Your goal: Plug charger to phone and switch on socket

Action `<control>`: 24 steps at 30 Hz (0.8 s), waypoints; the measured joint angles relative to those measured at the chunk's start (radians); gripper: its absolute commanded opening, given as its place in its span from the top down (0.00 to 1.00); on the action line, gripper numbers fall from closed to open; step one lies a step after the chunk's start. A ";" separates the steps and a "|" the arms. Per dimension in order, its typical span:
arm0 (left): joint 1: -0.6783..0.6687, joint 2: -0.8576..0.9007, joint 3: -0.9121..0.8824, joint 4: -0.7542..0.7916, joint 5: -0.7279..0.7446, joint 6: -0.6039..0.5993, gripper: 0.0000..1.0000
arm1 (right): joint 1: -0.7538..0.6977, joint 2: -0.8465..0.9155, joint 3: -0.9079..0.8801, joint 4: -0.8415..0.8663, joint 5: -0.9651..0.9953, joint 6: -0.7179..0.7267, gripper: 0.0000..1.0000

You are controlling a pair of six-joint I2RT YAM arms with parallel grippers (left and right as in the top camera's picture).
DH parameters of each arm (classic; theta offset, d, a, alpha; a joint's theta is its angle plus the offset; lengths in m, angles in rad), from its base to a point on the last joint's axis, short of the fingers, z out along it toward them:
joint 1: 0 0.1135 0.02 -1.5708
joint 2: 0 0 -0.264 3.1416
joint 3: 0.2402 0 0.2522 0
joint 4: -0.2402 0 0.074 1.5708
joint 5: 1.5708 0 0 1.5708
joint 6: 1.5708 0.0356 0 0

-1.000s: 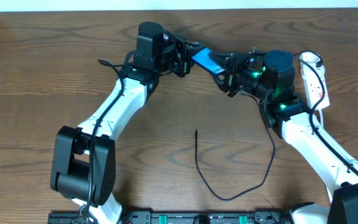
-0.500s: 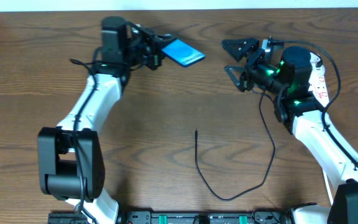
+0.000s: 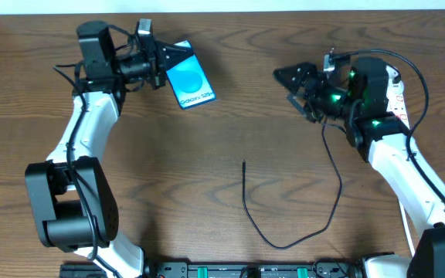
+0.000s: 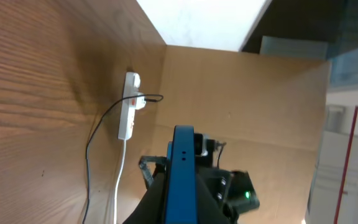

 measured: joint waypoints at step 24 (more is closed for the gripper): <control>0.034 0.000 0.000 0.000 0.044 0.051 0.93 | 0.437 0.240 0.140 -0.645 0.443 -0.292 0.01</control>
